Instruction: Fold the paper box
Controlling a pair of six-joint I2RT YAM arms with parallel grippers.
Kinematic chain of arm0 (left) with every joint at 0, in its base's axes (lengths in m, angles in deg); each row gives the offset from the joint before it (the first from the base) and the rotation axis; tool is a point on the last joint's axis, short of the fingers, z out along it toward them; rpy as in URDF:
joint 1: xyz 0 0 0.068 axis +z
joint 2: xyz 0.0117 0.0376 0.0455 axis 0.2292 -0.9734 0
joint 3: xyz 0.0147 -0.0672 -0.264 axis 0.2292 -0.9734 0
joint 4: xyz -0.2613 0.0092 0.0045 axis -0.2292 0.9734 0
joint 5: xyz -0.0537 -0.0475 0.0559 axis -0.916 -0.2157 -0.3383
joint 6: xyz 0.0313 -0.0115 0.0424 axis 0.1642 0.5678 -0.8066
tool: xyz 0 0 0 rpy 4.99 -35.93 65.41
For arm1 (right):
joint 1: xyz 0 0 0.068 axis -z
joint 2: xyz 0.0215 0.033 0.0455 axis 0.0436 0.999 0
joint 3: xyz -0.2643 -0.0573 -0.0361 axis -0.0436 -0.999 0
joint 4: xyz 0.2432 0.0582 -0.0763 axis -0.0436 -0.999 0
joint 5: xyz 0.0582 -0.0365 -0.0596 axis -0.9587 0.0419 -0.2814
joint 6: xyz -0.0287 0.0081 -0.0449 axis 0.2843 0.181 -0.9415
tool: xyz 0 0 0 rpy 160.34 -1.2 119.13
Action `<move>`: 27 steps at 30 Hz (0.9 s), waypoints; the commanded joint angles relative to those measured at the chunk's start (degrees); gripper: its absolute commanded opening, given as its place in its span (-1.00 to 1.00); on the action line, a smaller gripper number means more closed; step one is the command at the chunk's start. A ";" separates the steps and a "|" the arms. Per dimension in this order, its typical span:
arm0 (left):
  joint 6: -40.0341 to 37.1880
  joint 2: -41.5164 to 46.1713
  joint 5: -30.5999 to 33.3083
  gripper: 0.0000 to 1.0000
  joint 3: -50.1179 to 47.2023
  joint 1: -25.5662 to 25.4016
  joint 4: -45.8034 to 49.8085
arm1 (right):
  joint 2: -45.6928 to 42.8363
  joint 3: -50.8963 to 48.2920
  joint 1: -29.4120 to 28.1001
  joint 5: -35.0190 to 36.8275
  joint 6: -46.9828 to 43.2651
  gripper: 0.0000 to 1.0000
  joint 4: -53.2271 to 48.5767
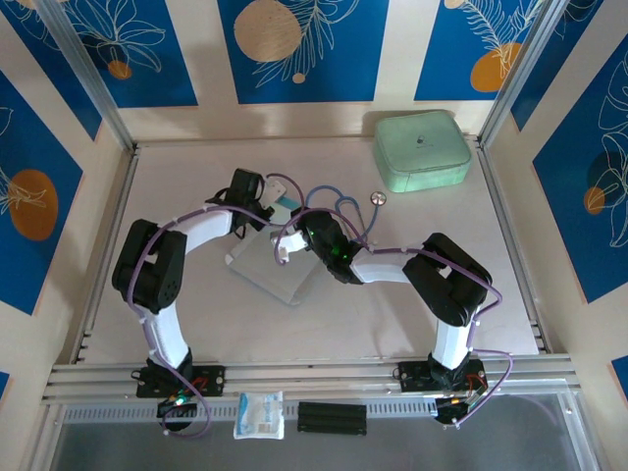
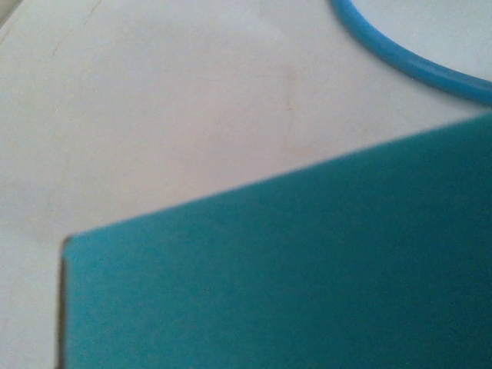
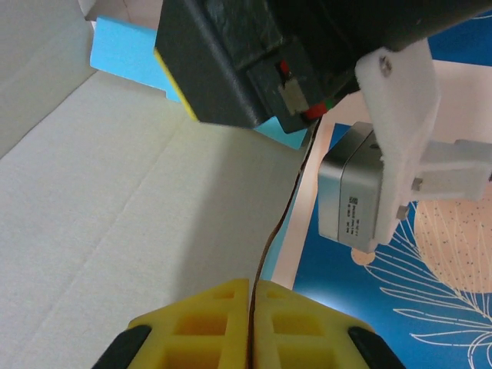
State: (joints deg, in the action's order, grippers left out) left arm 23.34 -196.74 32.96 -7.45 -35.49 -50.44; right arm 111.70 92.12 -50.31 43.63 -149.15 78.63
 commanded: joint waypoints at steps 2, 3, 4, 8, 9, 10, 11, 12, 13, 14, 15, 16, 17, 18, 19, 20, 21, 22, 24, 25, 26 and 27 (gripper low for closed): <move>-1.38 -5.44 3.75 -0.46 -0.67 -0.26 8.23 | -0.13 -1.92 -1.96 -6.83 -0.42 -0.82 -8.65; -1.31 -5.56 3.76 -0.54 -0.66 -0.26 8.26 | -0.27 -1.84 -1.93 -6.95 -0.42 -0.82 -8.73; -1.35 -5.65 3.76 -0.61 -0.64 -0.20 8.46 | -0.23 -1.89 -1.93 -7.00 -0.42 -0.82 -8.89; -1.45 -6.17 3.89 -0.93 -1.42 -0.26 8.29 | -0.38 -1.90 -1.93 -6.93 -0.59 -0.82 -8.90; -1.55 -5.96 3.85 -1.00 -2.13 -0.28 7.80 | -0.34 -1.78 -1.94 -7.00 -0.59 -0.82 -8.91; -1.84 -5.72 3.61 -1.00 -2.72 -0.25 7.38 | -0.38 -1.77 -1.92 -7.00 -0.51 -0.82 -9.03; -2.14 -5.32 3.31 -1.00 -3.43 -0.26 6.74 | -0.38 -1.72 -1.94 -7.01 -0.50 -0.82 -9.03; -2.17 -4.82 3.00 -1.00 -4.11 -0.27 6.13 | -0.38 -1.72 -1.93 -7.01 -0.50 -0.82 -8.98; -1.88 -4.29 2.84 -1.00 -4.63 -0.26 5.69 | -0.38 -1.73 -1.94 -6.93 -0.35 -0.82 -8.89; -1.52 -3.56 2.51 -1.00 -5.04 -0.29 5.32 | -0.43 -1.64 -2.02 -6.81 0.11 -0.77 -8.68; -1.02 -2.78 2.25 -1.00 -5.33 -0.26 5.10 | -0.67 -1.47 -2.17 -6.62 0.96 -0.69 -8.78; -0.58 -2.19 2.18 -1.00 -5.49 -0.26 4.97 | -1.02 -1.38 -2.48 -6.33 1.88 -0.62 -8.96; 0.04 -1.54 2.10 -1.00 -5.63 -0.26 4.83 | -1.74 -1.46 -2.91 -6.35 3.13 -0.53 -9.17; 0.53 -0.95 2.22 -1.00 -5.76 -0.30 4.58 | -2.99 -1.76 -3.39 -6.58 4.39 -0.46 -9.37; 1.09 -0.49 2.35 -1.00 -5.92 -0.26 4.39 | -4.40 -2.07 -3.80 -6.96 7.33 -0.41 -10.12; 1.64 0.03 2.44 -1.00 -6.17 -0.26 4.15 | -5.98 -2.45 -4.26 -7.36 9.56 -0.36 -11.51; 2.36 0.59 2.58 -1.00 -6.67 -0.26 3.68 | -8.05 -2.81 -4.73 -7.39 11.74 -0.29 -12.73; 3.13 1.03 2.63 -1.00 -7.16 -0.26 3.11 | -9.78 -3.15 -5.15 -7.44 13.69 -0.18 -13.47; 5.23 1.73 2.61 -1.00 -8.27 -0.26 1.95 | -14.17 -4.51 -6.20 -7.64 18.44 0.31 -14.77; 5.89 1.77 2.66 -1.00 -8.52 -0.33 1.79 | -16.96 -5.21 -6.59 -7.87 21.45 0.46 -16.62; 6.36 1.65 4.06 -1.00 -8.59 -0.59 1.92 | -19.79 -5.57 -6.98 -7.93 25.24 0.52 -19.19; 6.62 1.63 4.83 -1.00 -8.59 -0.76 2.10 | -22.45 -5.51 -7.20 -7.87 29.63 0.55 -21.58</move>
State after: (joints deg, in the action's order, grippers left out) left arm 28.25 -193.48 33.92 -13.20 -35.69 -55.57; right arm 95.94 87.20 -56.72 36.77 -132.39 61.93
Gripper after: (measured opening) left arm 0.058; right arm 0.766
